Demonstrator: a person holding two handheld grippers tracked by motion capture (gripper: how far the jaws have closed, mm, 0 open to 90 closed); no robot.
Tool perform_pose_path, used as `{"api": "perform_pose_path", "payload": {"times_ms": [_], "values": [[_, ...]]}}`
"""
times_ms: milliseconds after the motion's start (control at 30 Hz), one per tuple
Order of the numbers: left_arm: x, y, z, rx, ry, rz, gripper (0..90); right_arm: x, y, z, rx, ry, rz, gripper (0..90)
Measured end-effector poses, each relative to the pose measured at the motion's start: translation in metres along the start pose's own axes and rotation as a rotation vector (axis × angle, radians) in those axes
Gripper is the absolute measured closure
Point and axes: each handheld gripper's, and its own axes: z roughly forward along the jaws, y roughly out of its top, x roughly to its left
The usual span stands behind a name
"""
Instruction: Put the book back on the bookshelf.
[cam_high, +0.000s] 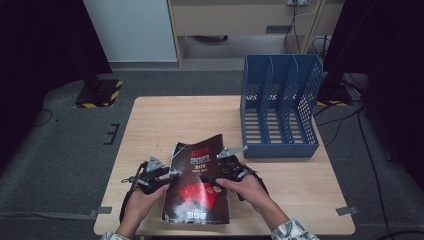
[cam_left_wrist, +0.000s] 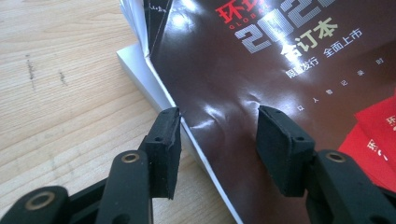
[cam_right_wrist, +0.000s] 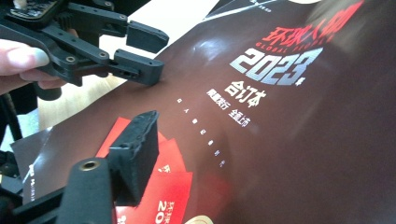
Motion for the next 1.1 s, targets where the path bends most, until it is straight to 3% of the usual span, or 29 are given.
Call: {"api": "perform_pose_path", "payload": {"times_ms": [300, 867, 1100], "values": [[-0.0006, 0.0007, -0.0002, 0.006, 0.004, 0.010, 49.9, 0.0014, 0.0068, -0.0003, 0.015, 0.021, 0.001, 36.5], [-0.0010, 0.0009, -0.0002, 0.006, 0.007, 0.014, 49.9, -0.0036, 0.0093, 0.0069, 0.041, -0.002, 0.015, 35.5], [-0.0011, 0.0006, 0.0000, 0.003, 0.007, 0.013, 49.8, -0.0049, 0.0062, 0.0074, 0.039, -0.031, 0.023, 48.7]]}}
